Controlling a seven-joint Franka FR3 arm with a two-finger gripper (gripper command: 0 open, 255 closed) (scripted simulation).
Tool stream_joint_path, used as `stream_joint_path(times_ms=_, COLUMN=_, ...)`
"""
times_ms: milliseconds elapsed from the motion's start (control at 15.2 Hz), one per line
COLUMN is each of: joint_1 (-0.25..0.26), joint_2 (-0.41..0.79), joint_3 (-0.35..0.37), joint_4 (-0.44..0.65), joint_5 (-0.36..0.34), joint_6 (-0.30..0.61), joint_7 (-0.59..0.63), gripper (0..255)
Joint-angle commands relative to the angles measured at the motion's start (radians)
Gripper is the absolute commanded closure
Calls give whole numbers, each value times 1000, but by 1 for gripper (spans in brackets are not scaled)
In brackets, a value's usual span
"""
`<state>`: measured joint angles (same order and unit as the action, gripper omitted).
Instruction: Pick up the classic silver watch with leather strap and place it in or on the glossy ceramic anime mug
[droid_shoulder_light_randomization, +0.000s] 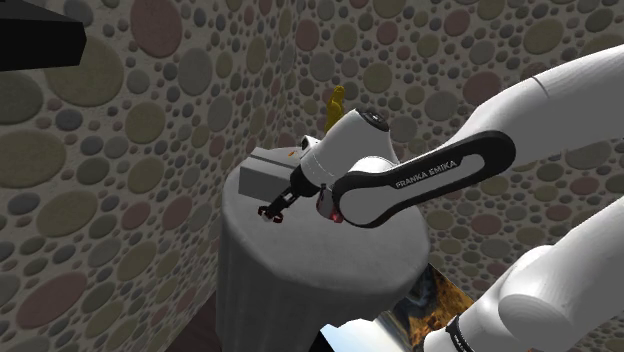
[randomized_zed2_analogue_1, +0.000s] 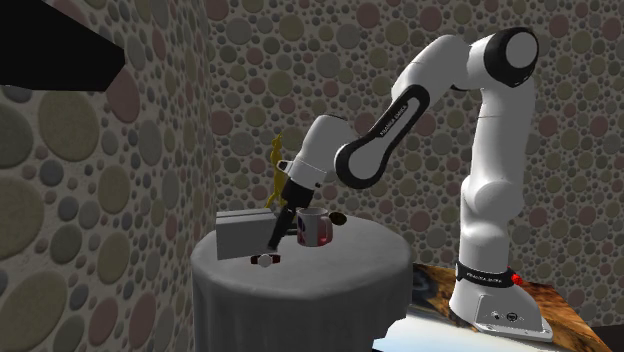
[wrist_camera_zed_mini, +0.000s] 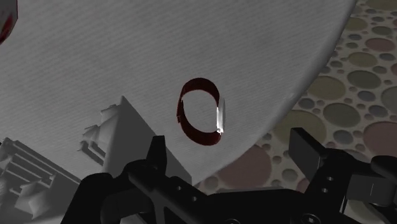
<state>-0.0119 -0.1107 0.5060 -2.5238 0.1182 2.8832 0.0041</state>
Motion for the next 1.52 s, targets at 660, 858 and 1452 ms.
stream_joint_path(times_ms=660, joint_1=-46, joint_2=96, joint_3=26, joint_4=12, joint_5=-169, joint_6=84, joint_7=132, gripper=0)
stream_joint_path(times_ms=858, joint_1=-45, joint_2=96, joint_3=26, joint_4=12, joint_5=-169, joint_6=84, joint_7=131, gripper=255)
stream_joint_path(times_ms=1452, joint_1=-46, joint_2=96, joint_3=26, joint_4=12, joint_5=-169, joint_6=84, joint_7=132, gripper=255)
